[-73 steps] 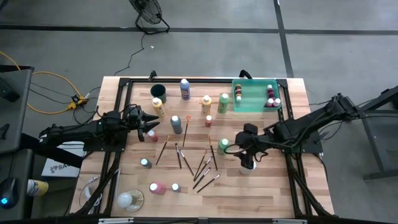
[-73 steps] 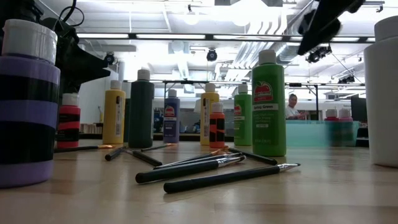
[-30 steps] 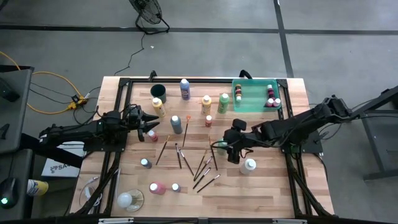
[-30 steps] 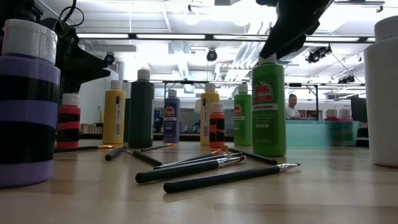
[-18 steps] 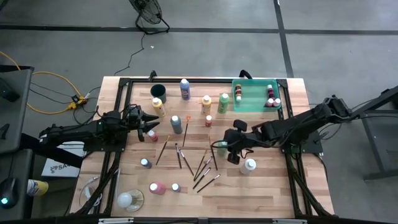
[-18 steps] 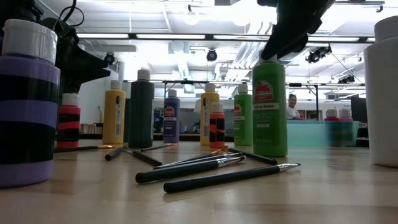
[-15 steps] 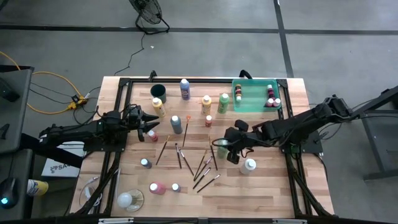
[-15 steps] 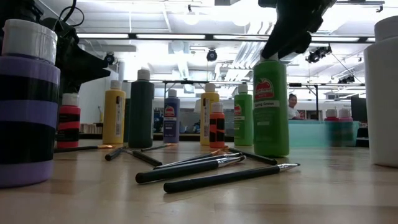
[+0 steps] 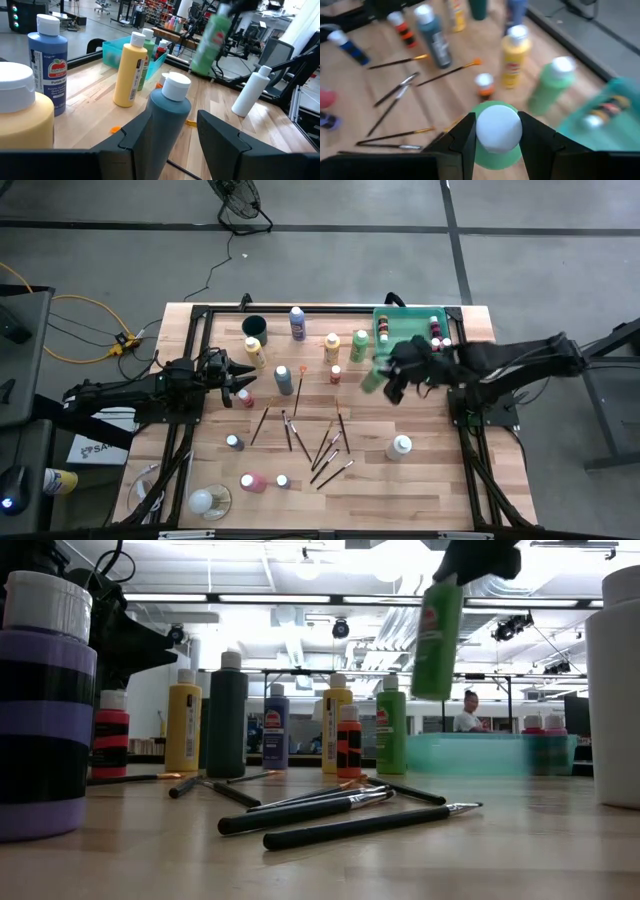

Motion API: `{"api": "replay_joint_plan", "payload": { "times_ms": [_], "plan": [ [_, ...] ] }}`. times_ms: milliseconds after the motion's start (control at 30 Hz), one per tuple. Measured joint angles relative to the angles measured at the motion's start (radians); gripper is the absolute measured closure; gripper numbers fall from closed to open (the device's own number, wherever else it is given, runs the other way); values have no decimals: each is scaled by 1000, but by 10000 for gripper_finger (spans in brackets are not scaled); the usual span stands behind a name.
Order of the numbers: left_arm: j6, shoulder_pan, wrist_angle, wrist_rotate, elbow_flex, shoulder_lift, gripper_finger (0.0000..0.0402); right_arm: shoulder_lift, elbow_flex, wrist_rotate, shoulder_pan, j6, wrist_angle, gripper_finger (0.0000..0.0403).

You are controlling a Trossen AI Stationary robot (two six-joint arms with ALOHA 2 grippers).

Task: Pick & Place Paint Supplies
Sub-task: Put the big green paint bottle into the green bin

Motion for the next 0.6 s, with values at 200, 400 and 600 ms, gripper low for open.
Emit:
{"api": "replay_joint_plan", "payload": {
  "times_ms": [200,400,600],
  "plan": [
    [0,0,0,0,0,0,250,-48,66,26,-157,-59,-115,289],
    [0,0,0,0,0,0,250,-47,66,44,-389,-92,-147,289],
    [0,0,0,0,0,0,250,6,66,35,-596,-78,-151,289]
  ]
}}
